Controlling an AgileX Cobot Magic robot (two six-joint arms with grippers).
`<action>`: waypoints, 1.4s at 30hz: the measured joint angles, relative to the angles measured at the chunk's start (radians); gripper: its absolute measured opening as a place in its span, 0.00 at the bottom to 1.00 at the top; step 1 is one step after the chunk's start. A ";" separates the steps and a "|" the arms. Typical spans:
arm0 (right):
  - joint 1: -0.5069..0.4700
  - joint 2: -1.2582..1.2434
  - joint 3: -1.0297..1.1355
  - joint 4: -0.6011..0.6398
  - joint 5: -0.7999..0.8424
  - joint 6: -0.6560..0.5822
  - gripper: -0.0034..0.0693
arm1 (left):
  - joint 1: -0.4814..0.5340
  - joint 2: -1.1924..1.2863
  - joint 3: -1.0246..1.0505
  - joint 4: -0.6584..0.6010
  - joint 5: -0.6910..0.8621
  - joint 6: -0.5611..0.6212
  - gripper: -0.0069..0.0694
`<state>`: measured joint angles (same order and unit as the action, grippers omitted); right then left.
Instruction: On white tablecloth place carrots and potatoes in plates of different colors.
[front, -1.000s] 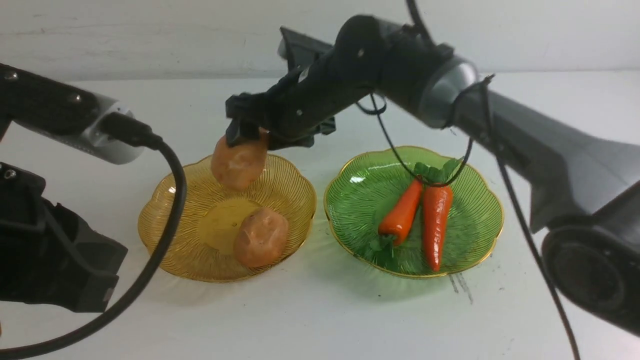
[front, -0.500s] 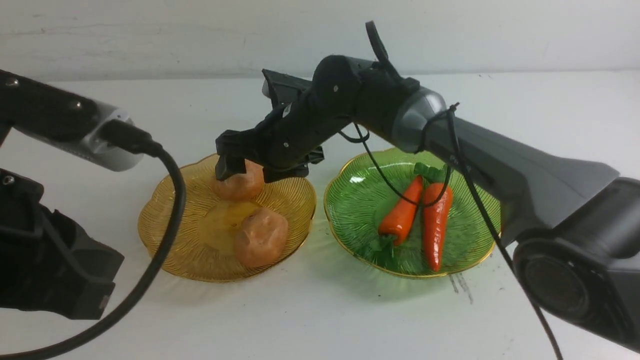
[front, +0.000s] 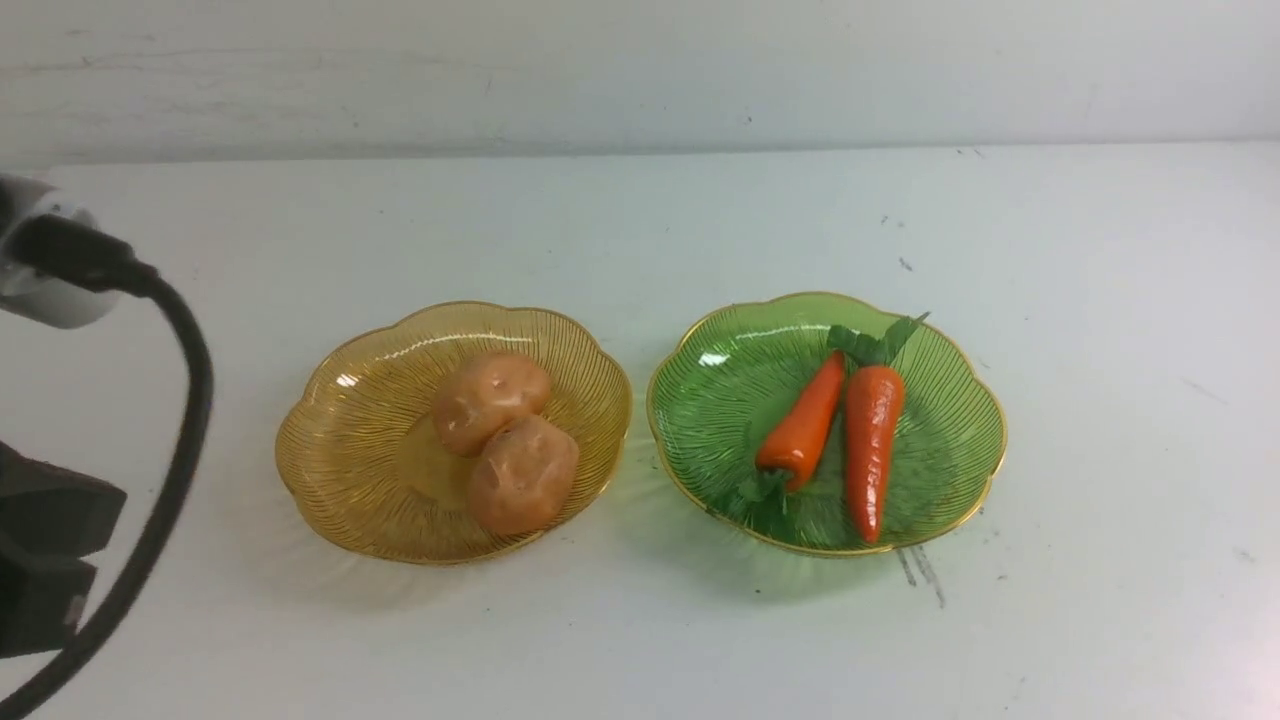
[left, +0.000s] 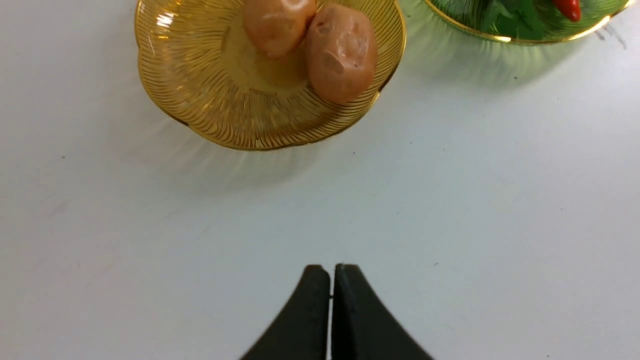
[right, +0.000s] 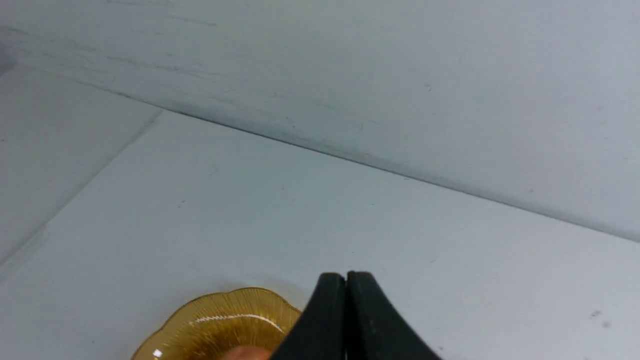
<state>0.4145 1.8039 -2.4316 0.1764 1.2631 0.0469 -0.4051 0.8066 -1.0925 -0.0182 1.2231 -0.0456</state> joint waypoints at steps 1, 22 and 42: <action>0.000 -0.064 0.071 -0.033 0.002 -0.002 0.03 | 0.000 -0.011 0.000 0.000 0.000 -0.001 0.09; 0.000 -1.694 1.887 -0.402 -0.926 0.235 0.03 | 0.000 -0.103 0.000 0.000 -0.012 -0.001 0.09; 0.001 -1.767 2.027 -0.502 -0.931 0.383 0.03 | 0.000 -0.447 0.347 -0.003 -0.356 -0.050 0.09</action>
<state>0.4158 0.0368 -0.4050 -0.3258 0.3318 0.4296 -0.4051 0.3595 -0.7458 -0.0212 0.8669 -0.0960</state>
